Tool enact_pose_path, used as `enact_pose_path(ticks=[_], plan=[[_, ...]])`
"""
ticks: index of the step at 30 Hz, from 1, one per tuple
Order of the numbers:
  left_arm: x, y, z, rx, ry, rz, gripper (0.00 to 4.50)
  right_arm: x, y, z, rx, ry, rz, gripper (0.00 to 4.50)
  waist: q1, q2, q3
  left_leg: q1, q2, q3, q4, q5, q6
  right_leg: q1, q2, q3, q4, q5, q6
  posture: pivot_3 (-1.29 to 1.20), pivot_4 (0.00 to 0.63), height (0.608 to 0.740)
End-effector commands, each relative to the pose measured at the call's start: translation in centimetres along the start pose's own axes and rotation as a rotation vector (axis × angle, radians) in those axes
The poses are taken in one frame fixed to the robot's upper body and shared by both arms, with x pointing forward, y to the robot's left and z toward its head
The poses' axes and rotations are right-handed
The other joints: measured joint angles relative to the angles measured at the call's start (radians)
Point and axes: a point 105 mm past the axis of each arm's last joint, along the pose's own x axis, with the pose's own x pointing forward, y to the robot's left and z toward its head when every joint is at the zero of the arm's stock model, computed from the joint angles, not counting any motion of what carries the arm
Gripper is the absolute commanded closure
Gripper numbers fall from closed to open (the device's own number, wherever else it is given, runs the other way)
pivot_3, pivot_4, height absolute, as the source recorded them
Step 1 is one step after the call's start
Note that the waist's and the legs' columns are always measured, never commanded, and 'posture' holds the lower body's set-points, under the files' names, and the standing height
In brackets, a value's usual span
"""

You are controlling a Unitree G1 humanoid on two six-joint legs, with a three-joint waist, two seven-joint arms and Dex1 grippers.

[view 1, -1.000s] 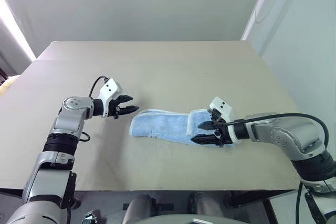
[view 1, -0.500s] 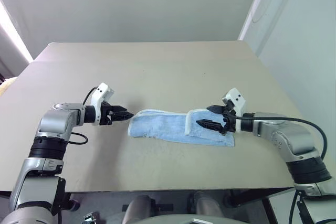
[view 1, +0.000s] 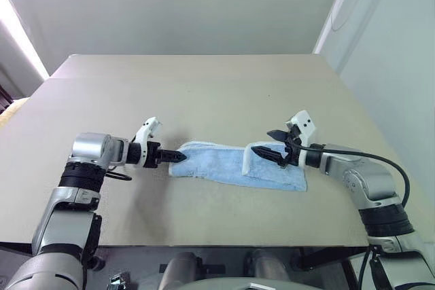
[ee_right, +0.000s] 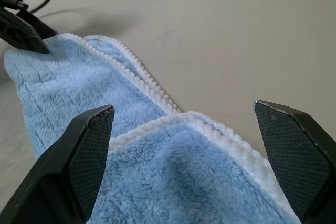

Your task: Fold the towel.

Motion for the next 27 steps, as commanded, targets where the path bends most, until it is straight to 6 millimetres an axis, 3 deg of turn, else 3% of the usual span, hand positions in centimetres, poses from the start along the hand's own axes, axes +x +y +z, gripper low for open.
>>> enact_pose_path(ticks=[1,4,7,13,22,27], plan=[[2.6,-0.3,-1.5,-0.050,0.094,0.000,1.76,-0.4,-0.4,1.1,-0.020,-0.044,-0.031,0.04,0.005,0.002,-0.001,0.000,-0.001,0.000,0.000,0.000,0.000,0.001,-0.001,0.000,0.000,0.000,0.000,0.00,0.000,0.726],[3.1,0.2,-2.0,0.003,0.127,0.047,1.76,-0.7,-0.6,1.0,-0.013,-0.041,-0.051,0.04,0.025,0.003,-0.003,0.002,-0.002,-0.001,0.001,0.000,0.000,0.003,-0.001,0.000,-0.001,0.000,0.000,0.00,0.000,0.726],[3.6,0.8,-2.2,0.015,0.134,0.074,2.36,-0.8,-1.0,0.5,-0.010,-0.020,-0.072,0.00,0.029,0.008,-0.006,0.003,-0.002,-0.001,0.001,0.000,0.000,0.004,-0.001,0.000,-0.001,0.000,0.000,0.00,0.000,0.726],[3.9,0.3,-0.7,0.024,0.091,0.055,4.47,-0.7,-1.0,0.2,-0.011,-0.007,-0.083,0.00,0.029,0.009,-0.007,0.004,-0.002,-0.002,0.001,0.000,0.000,0.005,-0.001,0.000,-0.001,0.000,0.000,0.00,0.000,0.726],[2.0,-1.5,2.0,-0.060,-0.018,-0.085,4.47,-0.9,-1.0,0.6,-0.013,-0.027,-0.084,0.00,0.020,0.007,-0.005,-0.001,-0.003,-0.002,0.001,0.000,0.000,0.001,-0.001,0.000,-0.001,0.000,0.001,0.00,0.000,0.726],[-0.9,-1.2,2.9,-0.084,-0.051,-0.066,4.47,-1.8,-0.3,2.6,0.023,-0.142,-0.040,0.00,0.012,0.005,-0.004,-0.002,-0.003,-0.002,0.000,0.000,0.000,-0.002,0.001,0.000,0.000,0.000,0.000,0.00,0.000,0.726]])
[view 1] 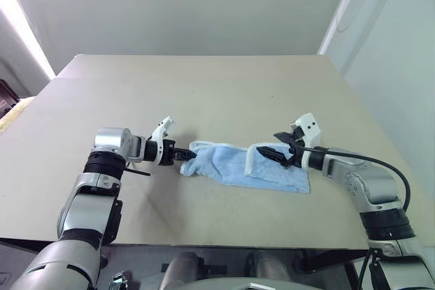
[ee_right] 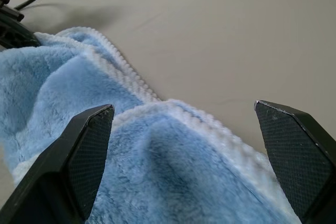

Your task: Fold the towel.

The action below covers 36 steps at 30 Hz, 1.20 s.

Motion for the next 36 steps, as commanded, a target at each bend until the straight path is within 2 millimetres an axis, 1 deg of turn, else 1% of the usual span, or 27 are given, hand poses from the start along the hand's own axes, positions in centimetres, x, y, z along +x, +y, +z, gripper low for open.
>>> enact_pose_path(ticks=[1,3,5,10,14,15,16,18,19,21,23,24,25,26,27,28,30,33,36], plan=[[-3.0,-0.5,1.9,0.028,-0.041,0.030,4.47,-1.2,1.1,3.3,0.001,-0.154,0.062,0.00,-0.008,-0.001,0.000,0.000,0.000,0.000,0.000,0.000,0.000,0.000,0.000,0.000,0.000,0.000,0.000,0.00,0.000,0.726],[-4.5,0.1,2.0,0.014,-0.052,0.066,4.47,-1.6,1.4,3.9,0.015,-0.190,0.084,0.00,-0.021,0.000,0.001,0.000,0.001,0.000,0.000,0.000,0.000,0.000,0.000,0.000,0.001,0.000,0.000,0.00,0.000,0.726],[-6.2,0.2,2.2,0.001,-0.070,0.071,4.47,-1.8,1.5,4.1,0.022,-0.201,0.091,0.00,-0.025,-0.001,0.001,0.000,0.002,0.000,0.000,0.000,0.000,0.000,0.000,0.000,0.001,0.000,0.000,0.00,0.000,0.726],[-10.7,-0.3,2.1,0.055,-0.061,0.097,4.47,-1.6,1.5,3.4,0.011,-0.158,0.096,0.00,-0.038,-0.002,0.002,0.000,0.003,0.000,0.000,0.000,0.000,-0.001,0.000,0.000,0.001,-0.001,0.000,0.00,0.000,0.726],[-14.5,-0.1,2.1,0.087,-0.057,0.161,4.47,-1.4,1.1,2.8,0.003,-0.128,0.086,0.00,-0.043,-0.002,0.003,0.000,0.003,0.000,-0.001,0.000,0.000,-0.002,0.000,0.000,0.001,-0.001,0.000,0.00,0.000,0.726],[-15.3,-0.3,2.1,0.100,-0.050,0.163,4.47,-1.4,1.1,2.7,0.003,-0.127,0.087,0.00,-0.043,-0.002,0.003,0.000,0.003,0.001,-0.001,0.000,0.000,-0.002,0.000,0.000,0.001,-0.001,0.000,0.00,0.000,0.726],[-15.8,-0.7,2.2,0.119,-0.046,0.154,4.47,-1.4,1.0,2.7,0.002,-0.125,0.088,0.00,-0.043,-0.003,0.004,0.000,0.003,0.001,-0.001,0.000,0.000,-0.002,0.000,0.000,0.001,-0.001,0.000,0.00,0.000,0.726],[-15.8,-1.9,2.6,0.153,-0.045,0.096,4.47,-1.3,0.9,2.6,0.002,-0.123,0.090,0.00,-0.039,-0.003,0.004,-0.001,0.003,0.001,-0.001,0.000,0.000,-0.003,0.000,0.001,0.001,-0.001,0.000,0.00,0.000,0.726],[-15.4,-2.7,2.8,0.164,-0.041,0.055,4.47,-1.2,0.9,2.7,0.003,-0.123,0.089,0.00,-0.035,-0.004,0.005,-0.001,0.003,0.001,-0.001,0.000,0.000,-0.003,0.000,0.001,0.001,-0.001,0.000,0.00,0.000,0.726],[-13.6,-4.3,3.2,0.159,-0.020,-0.034,4.47,-1.0,0.7,2.8,0.006,-0.125,0.088,0.00,-0.026,-0.004,0.005,-0.001,0.003,0.001,-0.001,0.000,0.000,-0.002,-0.001,0.001,0.000,-0.001,0.000,0.00,0.000,0.726],[-11.4,-5.9,3.2,0.155,0.020,-0.116,4.47,-0.7,0.8,2.9,0.006,-0.127,0.089,0.00,-0.018,-0.004,0.005,-0.001,0.003,0.002,0.000,0.000,0.000,-0.002,-0.001,0.001,0.000,-0.001,0.000,0.00,0.000,0.726],[-10.1,-7.0,3.3,0.140,0.037,-0.181,4.47,-0.7,0.8,2.9,0.003,-0.126,0.090,0.00,-0.016,-0.004,0.005,-0.001,0.003,0.002,0.000,0.000,0.000,-0.002,-0.001,0.001,0.000,-0.001,0.000,0.00,0.000,0.726],[-9.3,-7.8,3.3,0.127,0.048,-0.224,4.47,-0.6,0.9,2.9,0.001,-0.125,0.090,0.00,-0.017,-0.004,0.005,-0.001,0.002,0.001,0.000,0.000,0.000,-0.001,-0.001,0.001,0.000,-0.001,0.000,0.00,0.000,0.726],[-7.8,-8.5,3.4,0.099,0.059,-0.265,4.47,-0.7,0.8,2.9,0.002,-0.124,0.089,0.00,-0.018,-0.004,0.005,-0.001,0.002,0.001,0.000,0.000,0.000,-0.001,-0.001,0.001,0.000,-0.001,0.000,0.00,0.000,0.726],[-6.8,-9.0,3.4,0.078,0.067,-0.289,4.47,-0.7,0.8,2.8,0.003,-0.124,0.088,0.00,-0.019,-0.004,0.005,-0.001,0.002,0.001,0.000,0.000,0.000,-0.001,-0.001,0.001,0.000,-0.001,0.001,0.00,0.000,0.726],[-5.2,-9.4,3.3,0.068,0.087,-0.310,4.47,-0.8,0.7,2.7,0.004,-0.121,0.081,0.00,-0.021,-0.004,0.005,-0.001,0.001,0.001,0.000,0.000,0.000,-0.001,-0.001,0.001,0.000,-0.001,0.001,0.00,0.000,0.726],[-3.2,-10.0,3.0,0.065,0.108,-0.331,4.47,-0.8,0.6,2.6,0.006,-0.118,0.070,0.00,-0.026,-0.004,0.005,-0.001,-0.001,0.001,0.000,0.000,0.000,-0.001,0.000,0.002,0.001,0.000,0.004,0.00,0.000,0.726],[-0.2,-10.7,2.4,0.078,0.133,-0.360,4.47,-1.2,0.3,2.5,0.009,-0.117,0.045,0.00,-0.037,-0.005,0.006,0.000,-0.001,0.001,-0.001,0.000,0.000,-0.002,0.000,0.003,0.002,0.001,0.004,0.00,0.000,0.726],[1.5,-11.2,2.0,0.128,0.138,-0.383,4.47,-1.7,0.1,2.3,0.010,-0.116,0.028,0.00,-0.046,-0.005,0.006,0.000,-0.001,0.001,-0.001,0.000,0.000,-0.001,0.000,0.003,0.003,0.001,0.004,0.00,0.000,0.726]])
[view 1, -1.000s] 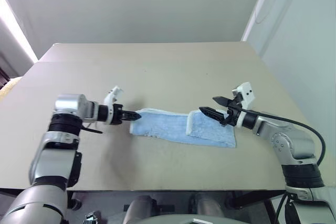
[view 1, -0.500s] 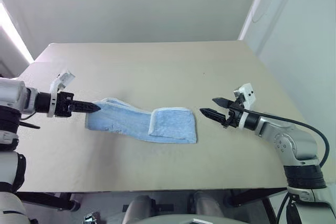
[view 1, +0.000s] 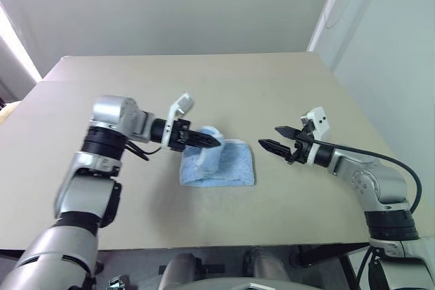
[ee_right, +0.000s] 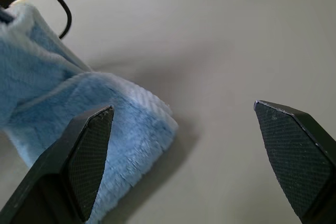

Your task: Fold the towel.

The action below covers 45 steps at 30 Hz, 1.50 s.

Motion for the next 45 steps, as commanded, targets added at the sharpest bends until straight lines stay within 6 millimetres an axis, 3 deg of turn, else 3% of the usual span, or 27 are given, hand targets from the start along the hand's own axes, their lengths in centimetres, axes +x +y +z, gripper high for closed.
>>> enact_pose_path(ticks=[1,4,10,11,15,21,23,29,32,35,39,45], plan=[[0.8,-0.2,0.8,0.106,-0.028,0.001,4.47,-0.8,0.0,1.4,-0.043,-0.045,-0.021,0.00,-0.004,0.000,0.000,0.000,0.000,0.000,0.000,0.000,0.000,0.000,0.000,0.000,0.000,0.000,0.000,0.00,0.000,0.726],[2.4,1.0,0.9,0.116,-0.053,0.013,4.47,-1.0,0.0,0.9,-0.044,-0.036,-0.033,0.00,0.001,0.000,0.000,0.002,0.000,0.000,0.000,0.000,0.000,0.000,0.000,0.002,0.002,-0.002,-0.003,0.00,0.000,0.726],[3.9,1.6,-0.1,0.120,-0.032,-0.015,4.47,-1.4,0.3,0.3,-0.042,-0.021,-0.046,0.00,0.001,0.000,0.000,0.001,0.000,0.000,0.001,0.000,0.000,0.000,0.000,0.002,0.001,-0.002,-0.003,0.00,0.000,0.726],[4.0,1.7,-0.2,0.120,-0.033,-0.017,3.99,-1.4,0.3,0.2,-0.043,-0.018,-0.048,0.00,0.001,0.000,0.000,0.001,0.000,0.000,0.001,0.000,0.000,0.000,0.000,0.002,0.001,-0.002,-0.003,0.00,0.000,0.726],[4.4,2.0,0.2,0.112,-0.058,-0.010,2.84,-1.5,0.1,0.2,-0.041,-0.014,-0.055,0.00,0.003,0.000,0.000,0.001,0.000,0.000,0.001,0.000,0.000,0.000,0.000,0.002,0.001,-0.002,-0.003,0.00,0.000,0.726],[4.5,2.0,0.5,0.103,-0.078,-0.009,0.72,-1.6,-0.1,0.1,-0.043,-0.007,-0.059,0.00,0.001,0.000,0.000,0.001,0.000,0.000,0.001,0.000,0.000,0.000,0.000,0.002,0.001,-0.002,-0.003,0.00,0.000,0.726],[4.1,0.7,0.4,0.161,-0.079,-0.078,0.03,-1.7,-0.2,0.1,-0.042,-0.006,-0.062,0.00,0.000,0.000,0.000,0.001,0.000,0.000,0.001,0.000,0.000,0.000,0.000,0.002,0.001,-0.002,-0.003,0.00,0.000,0.726],[1.7,-2.9,2.7,0.368,-0.199,-0.158,0.01,-2.0,-0.3,1.6,-0.050,-0.065,-0.066,0.00,0.003,0.000,0.000,0.001,0.001,0.000,0.001,0.000,0.000,0.000,0.000,0.002,0.001,-0.002,-0.004,0.00,0.000,0.726],[-0.7,-3.7,3.2,0.523,-0.216,-0.092,0.01,-2.0,1.1,3.4,-0.075,-0.123,0.000,0.00,-0.002,0.000,0.000,0.001,0.001,0.000,0.001,0.000,0.000,0.000,0.000,0.002,0.001,-0.002,-0.004,0.00,0.000,0.726],[-3.2,-2.4,3.2,0.778,-0.241,0.097,0.01,-1.2,3.2,5.2,-0.092,-0.158,0.097,0.00,-0.008,0.002,-0.001,0.001,0.001,0.001,0.000,0.000,0.000,-0.002,0.001,0.004,0.002,-0.001,-0.004,0.00,0.000,0.726],[-5.6,-0.1,1.5,1.038,-0.168,0.246,0.01,0.7,6.1,6.3,-0.111,-0.163,0.226,0.00,0.001,0.002,0.000,0.005,0.003,0.002,0.000,0.000,0.000,-0.002,0.003,0.005,0.007,-0.002,-0.009,0.00,0.000,0.726],[-5.7,2.6,-0.8,1.077,-0.108,0.284,0.01,3.6,8.9,4.3,-0.101,-0.078,0.370,0.00,0.026,0.001,0.000,0.002,0.003,0.003,0.002,0.000,-0.001,-0.003,0.001,0.005,0.007,-0.003,-0.008,0.00,0.000,0.726]])
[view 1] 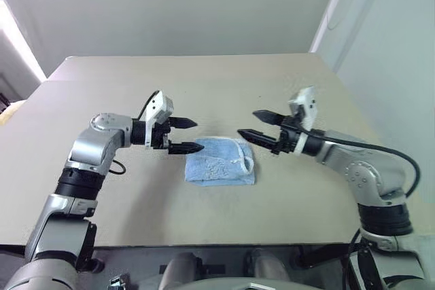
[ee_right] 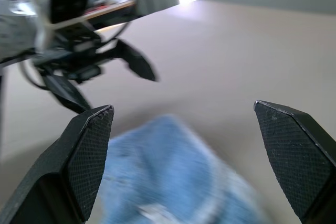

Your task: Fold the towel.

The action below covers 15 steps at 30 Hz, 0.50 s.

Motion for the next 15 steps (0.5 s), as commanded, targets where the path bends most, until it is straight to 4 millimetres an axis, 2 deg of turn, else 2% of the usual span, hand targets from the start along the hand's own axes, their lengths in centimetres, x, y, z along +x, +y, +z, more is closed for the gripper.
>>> enact_pose_path(ticks=[1,3,5,8,11,13,15], plan=[[0.3,-0.1,-0.8,0.073,0.021,0.001,0.01,1.6,1.1,-1.2,-0.008,0.050,0.083,0.00,0.002,0.000,0.000,0.000,0.000,0.000,0.000,0.000,0.000,0.000,0.000,0.000,0.000,0.000,0.000,0.00,0.000,0.726],[1.3,-0.5,-1.8,0.073,-0.019,-0.009,0.01,2.4,0.9,-3.9,0.004,0.146,0.081,0.00,0.001,0.000,0.000,-0.001,-0.001,0.000,0.000,0.000,0.000,0.000,-0.001,0.000,-0.001,0.001,-0.002,0.00,0.000,0.726],[2.8,-1.1,-3.7,0.080,0.003,-0.010,0.01,3.3,0.1,-7.1,0.046,0.240,0.039,0.00,-0.001,-0.001,0.000,-0.001,-0.002,0.001,0.000,0.000,0.000,0.000,-0.001,0.000,-0.001,0.002,-0.002,0.00,0.000,0.726],[5.1,-1.8,-7.6,0.092,0.080,0.009,0.01,4.3,-1.0,-11.5,0.061,0.363,-0.053,0.00,-0.002,-0.001,-0.001,0.000,-0.004,0.002,0.000,0.000,0.000,0.000,-0.001,0.000,0.001,0.003,0.000,0.00,0.000,0.726],[6.3,-3.0,-10.0,0.140,0.133,-0.027,0.01,4.0,-1.2,-13.6,0.008,0.440,-0.075,0.00,-0.002,-0.003,-0.005,0.004,-0.003,0.002,0.000,0.000,0.000,0.002,0.001,0.000,0.003,0.004,0.001,0.00,0.000,0.726],[6.6,-3.2,-10.4,0.147,0.135,-0.034,0.01,3.6,-1.2,-14.0,-0.036,0.462,-0.075,0.00,0.000,0.000,-0.009,0.014,0.001,0.001,-0.001,0.000,0.000,0.012,0.001,0.000,0.002,-0.001,0.001,0.00,0.000,0.726],[6.7,-3.0,-9.7,0.127,0.091,-0.029,0.01,3.3,-1.3,-14.0,-0.058,0.464,-0.077,0.00,0.000,0.003,-0.014,0.016,0.003,0.001,-0.001,-0.002,-0.003,0.016,0.000,-0.001,0.000,-0.001,0.002,0.00,0.000,0.726]])
